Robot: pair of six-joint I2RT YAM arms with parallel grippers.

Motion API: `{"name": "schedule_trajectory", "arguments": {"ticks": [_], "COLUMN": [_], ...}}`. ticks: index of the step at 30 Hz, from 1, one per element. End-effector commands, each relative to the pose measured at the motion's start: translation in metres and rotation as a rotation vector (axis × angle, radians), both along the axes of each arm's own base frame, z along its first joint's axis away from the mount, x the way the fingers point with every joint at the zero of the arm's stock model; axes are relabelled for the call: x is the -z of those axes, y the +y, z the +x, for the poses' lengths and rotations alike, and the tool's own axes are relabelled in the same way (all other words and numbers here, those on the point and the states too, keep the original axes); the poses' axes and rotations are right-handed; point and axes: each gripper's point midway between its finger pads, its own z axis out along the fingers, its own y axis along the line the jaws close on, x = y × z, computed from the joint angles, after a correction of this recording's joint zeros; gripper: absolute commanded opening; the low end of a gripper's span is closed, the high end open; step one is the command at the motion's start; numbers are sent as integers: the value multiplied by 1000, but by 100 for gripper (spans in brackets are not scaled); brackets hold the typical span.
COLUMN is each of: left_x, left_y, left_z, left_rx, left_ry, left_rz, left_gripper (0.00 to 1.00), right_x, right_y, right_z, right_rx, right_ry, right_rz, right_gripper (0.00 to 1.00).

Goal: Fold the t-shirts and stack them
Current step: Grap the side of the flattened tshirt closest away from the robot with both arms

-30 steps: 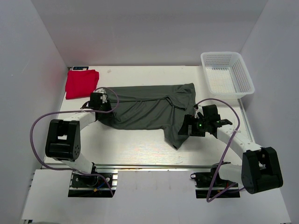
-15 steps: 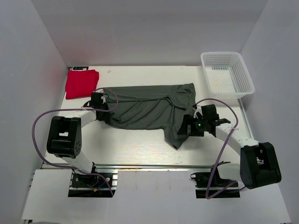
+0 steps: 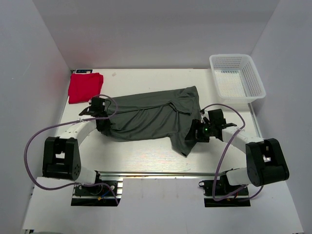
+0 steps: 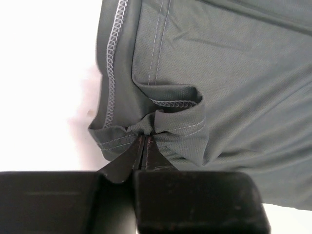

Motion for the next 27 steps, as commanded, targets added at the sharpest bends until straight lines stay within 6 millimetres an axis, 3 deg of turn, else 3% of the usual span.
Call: {"name": "schedule_trajectory", "arguments": {"ticks": [1,4,7,12,14,22,27], "left_x": [-14,-12,-12,-2,-2,-33,-16], "left_y": [12,7,-1,8,7,15,15], "left_z": [-24,-39,-54,-81,-78,-20,-9], "left_rx": [-129,-120,-98,-155,-155,-143,-96], "left_ry": [32,76,105,148,124,-97,-45], "left_rz": [29,-4,-47,-20,-24,-3,32], "left_gripper": [13,34,36,40,49,49,44], "right_x": [17,22,24,27,26,29,28], "right_y": [-10,-14,-18,-25,-24,-32,-39], "right_z": [-1,-4,-4,-4,-2,5,8], "right_rx": [42,66,77,108,115,177,201], "right_ry": [42,58,62,69,66,105,129], "right_rz": [-63,-80,-95,-130,-132,-158,-181], "right_gripper": [69,67,67,66,66,64,64]}}
